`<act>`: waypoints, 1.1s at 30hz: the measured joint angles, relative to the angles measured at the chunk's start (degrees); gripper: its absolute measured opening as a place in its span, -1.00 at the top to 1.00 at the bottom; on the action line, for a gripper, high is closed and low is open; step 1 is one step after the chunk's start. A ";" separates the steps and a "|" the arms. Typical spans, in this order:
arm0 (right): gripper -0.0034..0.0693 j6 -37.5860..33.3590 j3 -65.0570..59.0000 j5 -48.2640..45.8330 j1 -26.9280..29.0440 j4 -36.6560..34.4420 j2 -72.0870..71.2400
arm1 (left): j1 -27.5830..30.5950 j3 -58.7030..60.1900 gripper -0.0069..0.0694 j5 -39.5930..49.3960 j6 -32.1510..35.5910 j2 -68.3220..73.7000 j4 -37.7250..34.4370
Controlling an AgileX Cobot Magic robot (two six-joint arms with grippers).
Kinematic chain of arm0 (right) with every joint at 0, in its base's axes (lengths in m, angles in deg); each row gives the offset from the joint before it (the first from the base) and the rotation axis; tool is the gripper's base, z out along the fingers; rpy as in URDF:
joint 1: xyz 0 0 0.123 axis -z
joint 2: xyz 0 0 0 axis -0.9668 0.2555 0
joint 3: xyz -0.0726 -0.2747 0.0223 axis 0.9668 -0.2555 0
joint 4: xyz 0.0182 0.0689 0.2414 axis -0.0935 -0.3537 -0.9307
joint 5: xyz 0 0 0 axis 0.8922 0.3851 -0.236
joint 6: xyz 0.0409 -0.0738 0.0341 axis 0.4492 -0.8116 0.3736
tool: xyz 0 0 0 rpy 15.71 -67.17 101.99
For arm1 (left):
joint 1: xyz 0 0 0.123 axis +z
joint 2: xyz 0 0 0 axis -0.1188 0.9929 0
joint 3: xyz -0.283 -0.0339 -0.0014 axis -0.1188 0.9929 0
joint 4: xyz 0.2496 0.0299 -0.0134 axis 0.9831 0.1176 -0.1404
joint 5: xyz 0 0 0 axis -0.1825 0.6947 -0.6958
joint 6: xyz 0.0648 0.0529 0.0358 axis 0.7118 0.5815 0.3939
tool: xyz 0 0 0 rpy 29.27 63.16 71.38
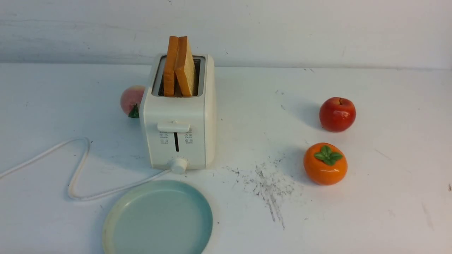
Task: Take toasted bread from bread machine on white table place on plate.
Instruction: 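Reach for a toast slice standing in the toaster with the left gripper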
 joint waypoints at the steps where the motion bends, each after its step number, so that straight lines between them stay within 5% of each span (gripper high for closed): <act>1: 0.25 0.00 0.00 0.00 0.00 0.00 0.00 | 0.00 0.00 0.19 0.00 0.00 0.00 0.00; 11: 0.25 0.00 0.00 0.00 0.00 0.00 0.00 | 0.00 0.00 0.19 -2.66 0.00 0.00 -3.89; 18: 0.25 0.64 -0.05 0.54 0.00 -1.34 0.00 | 0.00 0.00 0.19 -12.16 -0.05 0.00 -23.44; 21: 0.25 4.23 -0.60 5.54 0.00 -10.59 0.00 | 0.00 0.00 0.19 -15.01 -0.05 0.00 -36.81; 27: 0.25 10.77 -0.60 16.99 0.00 -27.65 0.00 | 0.00 0.00 0.19 -16.23 -0.05 0.00 -49.00; 33: 0.25 11.61 -0.60 21.15 0.00 -31.09 0.00 | 0.00 0.00 0.19 -17.47 -0.10 0.00 -54.22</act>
